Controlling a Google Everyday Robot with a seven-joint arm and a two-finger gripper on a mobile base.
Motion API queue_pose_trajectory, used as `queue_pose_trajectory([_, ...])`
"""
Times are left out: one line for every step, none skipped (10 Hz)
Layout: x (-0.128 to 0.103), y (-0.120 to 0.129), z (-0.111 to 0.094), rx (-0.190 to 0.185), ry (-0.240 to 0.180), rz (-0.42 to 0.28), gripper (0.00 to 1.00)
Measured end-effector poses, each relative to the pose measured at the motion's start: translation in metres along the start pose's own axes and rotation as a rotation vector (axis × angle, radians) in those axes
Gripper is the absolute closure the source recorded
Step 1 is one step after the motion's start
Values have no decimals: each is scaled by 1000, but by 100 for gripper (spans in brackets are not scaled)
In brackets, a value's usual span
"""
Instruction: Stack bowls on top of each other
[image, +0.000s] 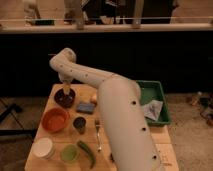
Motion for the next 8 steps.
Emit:
queue_pose_trajectory([-11, 1, 7, -14, -5, -9, 20])
queue_pose_trajectory([-19, 3, 18, -34, -9, -16, 20])
queue_pose_trajectory([-21, 2, 24, -41, -9, -18, 20])
queue_pose_trajectory([-19, 1, 33, -48, -8, -14, 20])
queue_pose_trajectory([-17, 2, 45, -56, -8, -10, 20])
queue_pose_trajectory([-13, 2, 53, -61, -3, -6, 20])
queue_pose_trajectory([-6, 1, 60, -65, 5, 2, 20])
queue_pose_trajectory([1, 0, 65, -72, 11, 10, 20])
